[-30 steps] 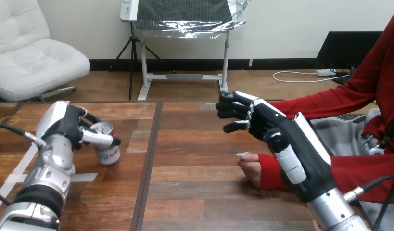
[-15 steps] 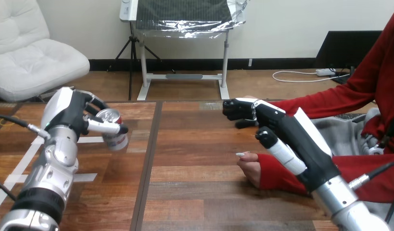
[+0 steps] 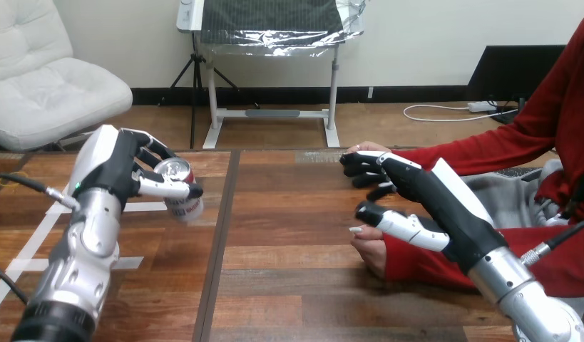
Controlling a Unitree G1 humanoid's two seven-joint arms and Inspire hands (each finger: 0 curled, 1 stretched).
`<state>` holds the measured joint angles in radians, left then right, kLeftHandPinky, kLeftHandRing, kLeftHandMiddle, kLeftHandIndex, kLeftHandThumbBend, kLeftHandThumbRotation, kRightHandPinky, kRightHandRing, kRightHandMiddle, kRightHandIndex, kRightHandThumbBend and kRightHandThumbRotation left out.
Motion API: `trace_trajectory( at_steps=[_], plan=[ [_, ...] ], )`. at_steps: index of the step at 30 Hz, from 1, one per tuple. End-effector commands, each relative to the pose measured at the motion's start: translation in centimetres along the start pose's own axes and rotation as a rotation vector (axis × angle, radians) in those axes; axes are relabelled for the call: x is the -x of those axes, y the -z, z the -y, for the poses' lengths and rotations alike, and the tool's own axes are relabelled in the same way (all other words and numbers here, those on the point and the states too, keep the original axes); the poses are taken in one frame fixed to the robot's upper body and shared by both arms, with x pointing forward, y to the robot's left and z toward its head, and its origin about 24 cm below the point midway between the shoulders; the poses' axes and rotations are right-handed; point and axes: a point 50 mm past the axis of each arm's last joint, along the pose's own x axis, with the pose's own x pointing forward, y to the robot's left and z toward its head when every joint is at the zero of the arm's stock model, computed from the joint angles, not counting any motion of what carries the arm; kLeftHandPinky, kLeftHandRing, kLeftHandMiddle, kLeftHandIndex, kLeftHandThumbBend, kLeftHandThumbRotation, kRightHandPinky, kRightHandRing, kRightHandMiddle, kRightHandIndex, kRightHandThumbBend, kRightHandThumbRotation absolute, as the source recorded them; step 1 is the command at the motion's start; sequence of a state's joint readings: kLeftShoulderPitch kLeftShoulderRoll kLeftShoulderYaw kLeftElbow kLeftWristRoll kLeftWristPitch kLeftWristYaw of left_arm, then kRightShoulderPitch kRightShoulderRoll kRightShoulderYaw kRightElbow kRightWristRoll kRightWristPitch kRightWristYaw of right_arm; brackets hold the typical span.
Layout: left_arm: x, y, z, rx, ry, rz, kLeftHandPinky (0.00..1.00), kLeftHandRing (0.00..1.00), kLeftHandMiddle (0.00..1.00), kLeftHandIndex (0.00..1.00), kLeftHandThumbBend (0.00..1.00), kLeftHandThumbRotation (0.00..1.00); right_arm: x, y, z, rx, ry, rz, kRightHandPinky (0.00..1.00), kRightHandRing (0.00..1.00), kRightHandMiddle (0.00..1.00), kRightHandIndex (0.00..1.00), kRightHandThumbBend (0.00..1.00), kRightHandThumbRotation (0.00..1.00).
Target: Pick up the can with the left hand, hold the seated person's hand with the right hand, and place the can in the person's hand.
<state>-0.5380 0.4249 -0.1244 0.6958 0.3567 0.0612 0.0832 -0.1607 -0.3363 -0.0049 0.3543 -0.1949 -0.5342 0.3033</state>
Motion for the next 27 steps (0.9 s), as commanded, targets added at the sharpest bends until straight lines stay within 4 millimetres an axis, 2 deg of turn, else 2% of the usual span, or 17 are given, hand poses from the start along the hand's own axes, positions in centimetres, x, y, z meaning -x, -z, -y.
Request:
trace_trajectory(
  at_steps=[1,6,12,20,27],
  plan=[
    [0.9,-5.2,-4.7,0.030,-0.148,0.234,0.34,0.38,0.43,0.45,0.72,0.00,-4.0,-1.9,3.6,0.181,0.045,0.066,0.63,0.75,0.79,0.81,0.90,0.77],
    [1.4,-5.6,-4.9,0.033,-0.148,0.256,0.34,0.37,0.43,0.45,0.72,0.00,-4.5,-1.7,3.9,0.230,0.029,0.049,0.62,0.75,0.79,0.81,0.88,0.78],
    [1.8,-6.0,-5.1,0.041,-0.149,0.272,0.33,0.36,0.42,0.44,0.71,0.00,-5.0,-1.4,4.4,0.262,0.000,0.018,0.66,0.76,0.79,0.81,0.88,0.74],
    [2.3,-6.3,-5.3,0.043,-0.141,0.276,0.33,0.36,0.42,0.44,0.71,0.00,-5.6,-0.9,5.1,0.329,-0.048,-0.044,0.75,0.80,0.82,0.83,0.98,0.67],
    [2.6,-6.6,-5.4,0.042,-0.125,0.279,0.33,0.36,0.42,0.44,0.72,0.00,-5.9,-0.2,5.9,0.365,-0.112,-0.108,0.74,0.82,0.84,0.85,1.00,0.64]
  ],
)
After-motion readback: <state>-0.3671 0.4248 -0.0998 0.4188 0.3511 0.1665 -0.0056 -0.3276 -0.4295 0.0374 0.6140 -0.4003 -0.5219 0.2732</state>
